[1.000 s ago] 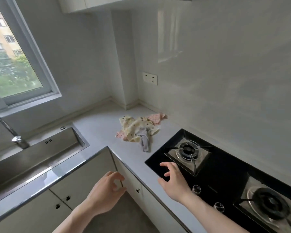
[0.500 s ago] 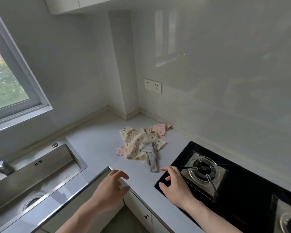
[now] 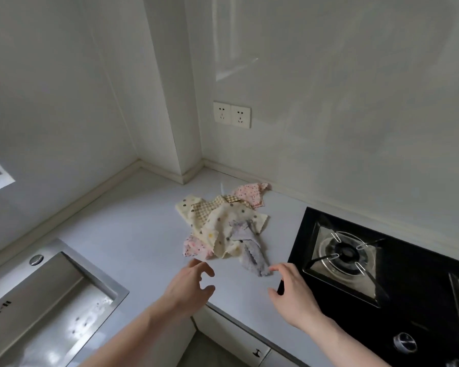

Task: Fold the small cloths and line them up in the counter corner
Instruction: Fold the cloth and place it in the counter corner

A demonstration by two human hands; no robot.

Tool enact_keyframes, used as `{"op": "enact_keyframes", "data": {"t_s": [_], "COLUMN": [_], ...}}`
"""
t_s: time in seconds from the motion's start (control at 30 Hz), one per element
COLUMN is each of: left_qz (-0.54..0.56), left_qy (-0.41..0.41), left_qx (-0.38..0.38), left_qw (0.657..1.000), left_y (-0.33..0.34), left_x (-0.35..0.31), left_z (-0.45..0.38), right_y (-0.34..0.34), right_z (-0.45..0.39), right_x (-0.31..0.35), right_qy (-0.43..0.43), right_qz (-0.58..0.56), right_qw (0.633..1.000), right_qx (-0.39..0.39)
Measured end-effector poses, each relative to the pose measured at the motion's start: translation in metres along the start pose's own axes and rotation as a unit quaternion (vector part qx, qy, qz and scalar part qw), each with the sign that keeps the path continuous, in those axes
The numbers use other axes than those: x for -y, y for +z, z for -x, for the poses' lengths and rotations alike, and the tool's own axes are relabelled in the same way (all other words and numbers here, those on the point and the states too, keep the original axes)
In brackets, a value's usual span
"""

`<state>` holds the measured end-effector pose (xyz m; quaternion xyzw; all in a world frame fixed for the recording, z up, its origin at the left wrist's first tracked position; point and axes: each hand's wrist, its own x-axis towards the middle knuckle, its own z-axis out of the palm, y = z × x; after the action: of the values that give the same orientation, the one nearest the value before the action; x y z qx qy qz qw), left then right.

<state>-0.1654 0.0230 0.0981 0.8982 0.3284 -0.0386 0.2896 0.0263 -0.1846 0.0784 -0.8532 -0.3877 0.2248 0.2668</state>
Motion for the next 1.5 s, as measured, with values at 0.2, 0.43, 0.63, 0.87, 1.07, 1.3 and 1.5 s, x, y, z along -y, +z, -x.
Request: {"op": "enact_keyframes", "data": {"t_s": [0.2, 0.43, 0.63, 0.87, 1.07, 1.3, 1.5], "left_qz": [-0.027, -0.064, -0.090, -0.133, -0.134, -0.177, -0.190], "left_qy": [0.032, 0.104, 0.131, 0.135, 0.115, 0.104, 0.104], "left_qx": [-0.007, -0.147, -0.217, -0.205, -0.186, -0.156, -0.181], "left_qw": [0.999, 0.982, 0.963, 0.960, 0.967, 0.966, 0.959], "left_y": [0.041, 0.124, 0.151, 0.156, 0.163, 0.158, 0.167], "left_x": [0.043, 0.098, 0.113, 0.117, 0.108, 0.094, 0.095], "left_z": [-0.055, -0.106, -0.113, -0.111, -0.090, -0.053, -0.050], "right_y": [0.042, 0.107, 0.131, 0.122, 0.131, 0.162, 0.165], "right_z": [-0.046, -0.098, -0.102, -0.099, -0.078, -0.024, -0.010], "right_x": [-0.012, -0.074, -0.099, -0.098, -0.094, -0.090, -0.096], "right_qy": [-0.018, -0.056, -0.118, -0.060, -0.043, -0.110, -0.111], "right_qz": [0.067, 0.144, 0.059, -0.150, -0.153, 0.010, -0.011], "right_qw": [0.997, 0.985, 0.970, 0.956, 0.945, 0.948, 0.940], "right_qx": [-0.014, -0.078, -0.206, -0.246, -0.286, -0.298, -0.321]}}
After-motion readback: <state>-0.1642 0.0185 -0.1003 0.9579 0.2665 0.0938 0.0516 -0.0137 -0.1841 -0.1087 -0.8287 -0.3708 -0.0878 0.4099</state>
